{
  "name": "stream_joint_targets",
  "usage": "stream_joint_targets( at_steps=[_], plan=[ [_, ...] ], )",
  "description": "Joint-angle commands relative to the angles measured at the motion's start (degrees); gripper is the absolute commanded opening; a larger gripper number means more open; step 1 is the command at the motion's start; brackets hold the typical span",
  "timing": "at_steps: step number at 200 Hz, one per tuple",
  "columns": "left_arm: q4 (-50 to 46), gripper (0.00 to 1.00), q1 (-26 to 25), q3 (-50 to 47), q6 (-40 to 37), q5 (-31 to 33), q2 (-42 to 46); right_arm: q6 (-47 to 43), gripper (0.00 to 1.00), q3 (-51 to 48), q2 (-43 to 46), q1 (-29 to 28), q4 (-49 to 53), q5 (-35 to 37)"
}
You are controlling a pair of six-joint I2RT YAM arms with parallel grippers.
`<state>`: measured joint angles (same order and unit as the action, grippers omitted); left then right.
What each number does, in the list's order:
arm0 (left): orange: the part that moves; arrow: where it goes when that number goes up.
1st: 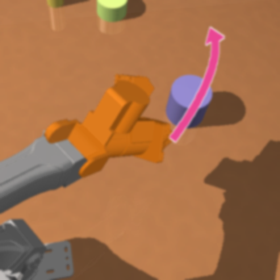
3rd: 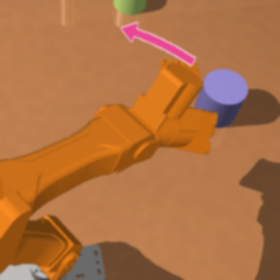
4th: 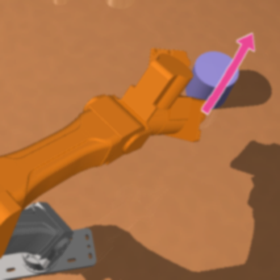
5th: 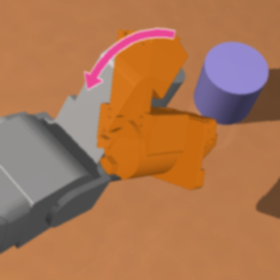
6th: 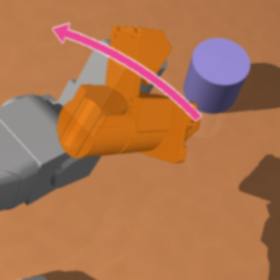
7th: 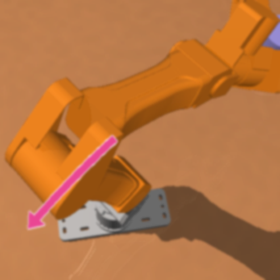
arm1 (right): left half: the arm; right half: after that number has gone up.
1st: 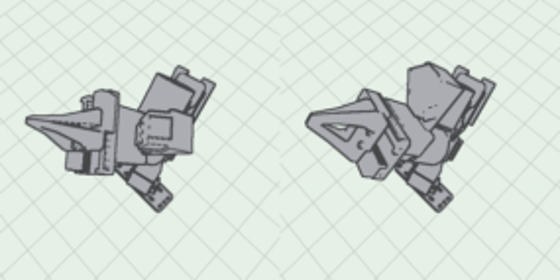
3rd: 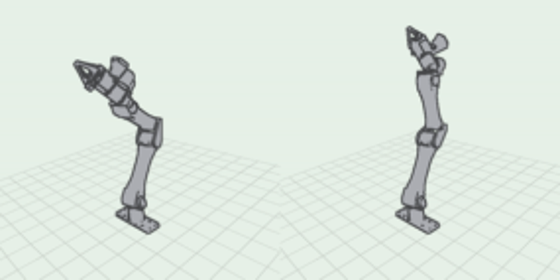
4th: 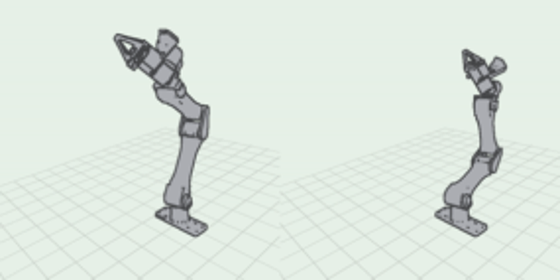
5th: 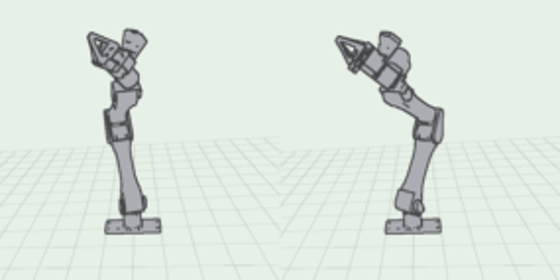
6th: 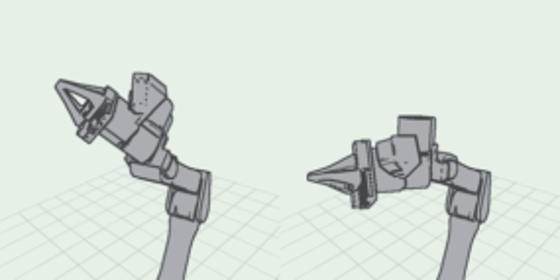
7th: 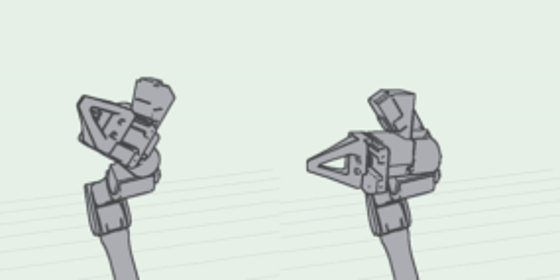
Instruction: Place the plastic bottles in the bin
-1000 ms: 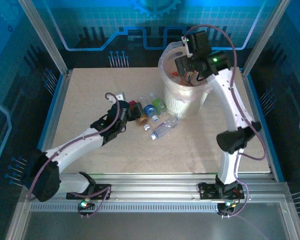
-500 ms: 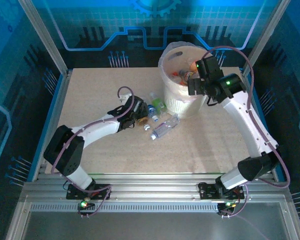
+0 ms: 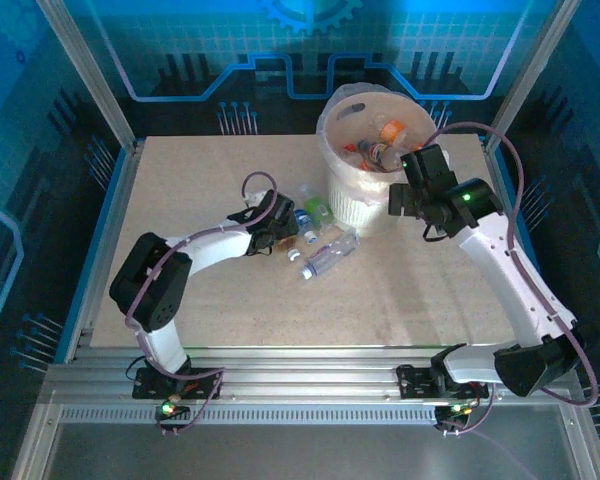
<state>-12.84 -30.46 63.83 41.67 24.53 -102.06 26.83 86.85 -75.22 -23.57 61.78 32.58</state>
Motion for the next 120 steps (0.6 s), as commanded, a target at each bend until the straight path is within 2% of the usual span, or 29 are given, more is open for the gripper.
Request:
stream_joint_targets(
  at_steps=[1,96,120],
  plan=[
    [0.22,0.99,0.79,1.98,-0.02,-1.73,-1.6,2.09,1.0,-0.78,2.21,0.55,-1.13,0.27],
    [2.46,0.99,2.64,1.79,-0.26,-3.83,-5.21,3.07,1.0,-3.08,8.7,0.76,-1.75,-0.3],
    [3.16,0.96,3.15,1.51,-0.19,-4.51,-6.02,3.49,1.0,-3.64,10.21,0.91,-1.66,-0.06]
  ],
)
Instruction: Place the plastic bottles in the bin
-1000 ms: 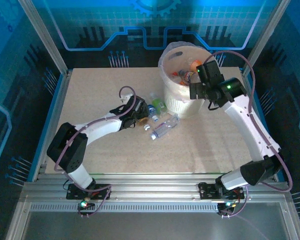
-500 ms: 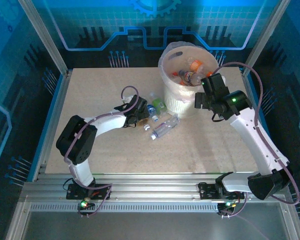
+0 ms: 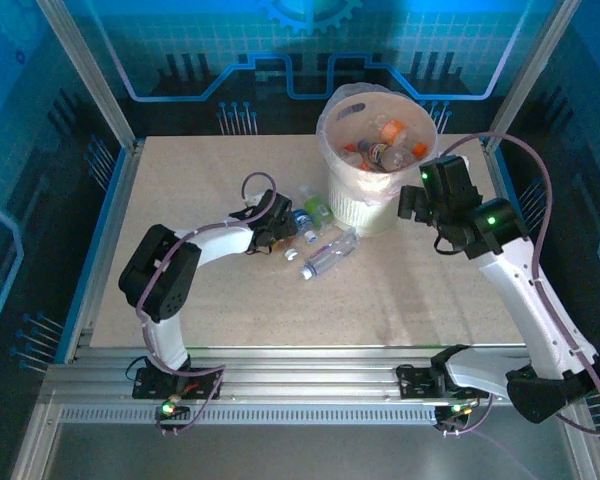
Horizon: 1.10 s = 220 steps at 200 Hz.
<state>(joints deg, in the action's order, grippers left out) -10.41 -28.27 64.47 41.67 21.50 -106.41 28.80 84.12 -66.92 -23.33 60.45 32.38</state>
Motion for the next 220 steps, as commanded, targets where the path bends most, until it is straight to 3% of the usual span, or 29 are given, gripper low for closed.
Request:
stream_joint_targets(
  at_steps=[1,103,152,170,220],
  plan=[
    [0.79,0.96,0.95,0.85,-0.19,-1.51,-1.68,1.53,1.0,-0.94,1.98,0.66,-0.33,0.14],
    [2.98,0.81,3.62,-3.53,1.95,-2.63,-1.56,2.98,1.0,-1.33,4.68,0.99,0.07,0.01],
    [3.39,0.67,4.0,-3.89,2.19,-2.92,-1.81,3.03,1.0,-1.61,5.21,1.03,-0.01,0.14],
    [3.48,0.61,3.94,-4.48,2.1,-2.4,-0.27,3.02,1.0,-1.63,5.43,1.1,-0.01,0.26],
    [2.03,0.59,3.93,-5.06,-1.59,1.3,9.12,2.93,1.0,-2.3,6.4,1.22,-0.41,0.14]
  ],
)
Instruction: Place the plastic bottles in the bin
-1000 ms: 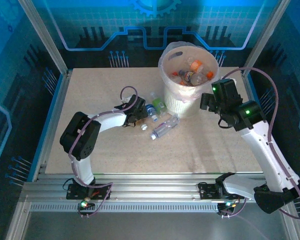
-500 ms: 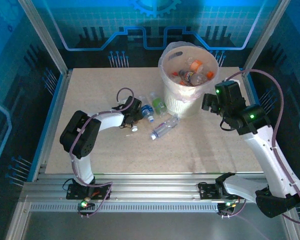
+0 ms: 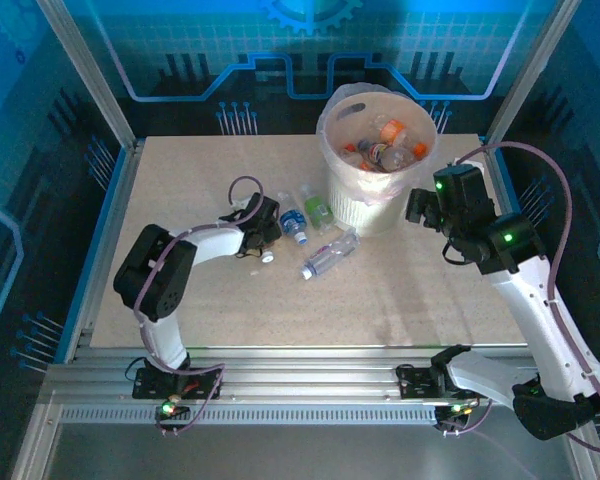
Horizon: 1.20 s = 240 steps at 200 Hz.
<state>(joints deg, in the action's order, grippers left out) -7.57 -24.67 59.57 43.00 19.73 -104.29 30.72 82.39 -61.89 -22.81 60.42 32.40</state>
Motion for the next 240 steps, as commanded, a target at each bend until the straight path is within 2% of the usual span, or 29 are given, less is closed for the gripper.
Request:
stream_joint_targets(
  at_steps=[1,46,81,122,152,198,240],
  plan=[
    [-0.92,0.59,0.32,-0.16,-3.06,3.18,7.26,1.01,1.0,-0.57,1.39,0.68,-0.3,0.16],
    [-3.04,0.59,0.23,4.61,-10.82,7.52,17.03,1.01,1.0,-1.05,2.1,0.74,-0.34,0.49],
    [-0.77,0.59,-0.34,10.41,-17.03,5.68,21.73,1.1,1.0,-1.56,2.23,0.82,-0.87,0.4],
    [2.18,0.59,-3.27,18.74,-22.84,2.0,22.23,1.09,1.0,-1.46,1.77,0.97,-1.18,0.46],
    [3.64,0.59,-7.34,27.85,-28.07,-1.31,18.78,1.88,1.0,-2.0,2.3,1.05,-1.25,1.39],
    [5.1,0.59,-11.94,43.97,-32.26,-9.0,8.9,2.33,1.0,-2.91,3.41,1.38,-0.97,1.78],
    [-1.1,0.6,-13.99,62.9,-32.06,-16.38,-4.26,3.36,1.0,-4.33,4.64,1.76,-1.0,2.52]
  ],
)
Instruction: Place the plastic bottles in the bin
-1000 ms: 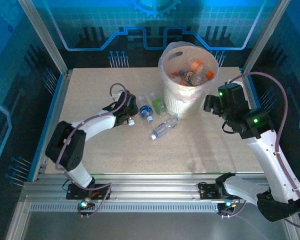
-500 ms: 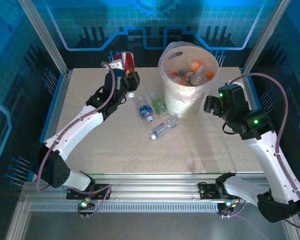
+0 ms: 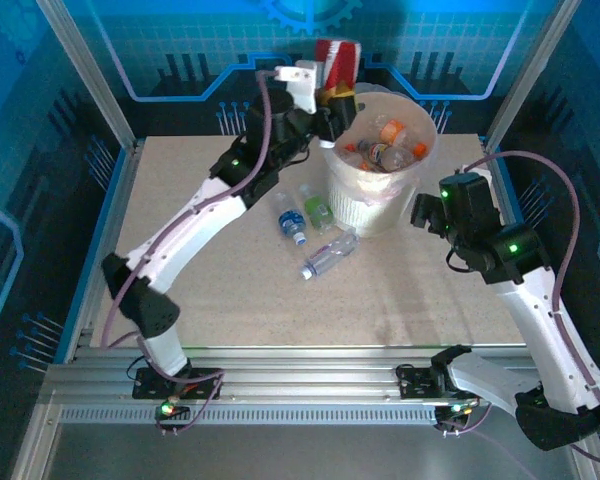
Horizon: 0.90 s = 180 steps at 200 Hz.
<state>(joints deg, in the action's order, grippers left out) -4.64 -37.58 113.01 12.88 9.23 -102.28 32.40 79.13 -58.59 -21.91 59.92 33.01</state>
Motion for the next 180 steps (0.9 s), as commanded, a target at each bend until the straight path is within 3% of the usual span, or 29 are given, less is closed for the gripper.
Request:
stream_joint_targets(
  at_steps=[1,55,122,160,180],
  plan=[
    [-4.13,0.6,-1.17,9.88,-1.92,-5.98,-6.71,1.73,1.0,-1.12,1.4,0.84,-0.5,1.94],
    [-9.18,0.6,-1.88,26.21,-2.2,-10.27,-20.75,3.66,1.0,-2.74,2.9,1.03,0.19,2.66],
    [-8.96,0.64,-1.83,27.23,-4.35,-11.61,-26.8,4.68,1.0,-4.07,4.53,1.08,0.62,2.84],
    [-9.35,0.74,-1.75,27.22,-5.39,-11.52,-28.31,5.0,1.0,-4.77,4.46,1.15,0.9,2.32],
    [-9.67,0.84,-1.78,27.28,-6.0,-11.27,-28.51,5.13,1.0,-4.73,4.21,1.17,1.61,2.15]
  ],
)
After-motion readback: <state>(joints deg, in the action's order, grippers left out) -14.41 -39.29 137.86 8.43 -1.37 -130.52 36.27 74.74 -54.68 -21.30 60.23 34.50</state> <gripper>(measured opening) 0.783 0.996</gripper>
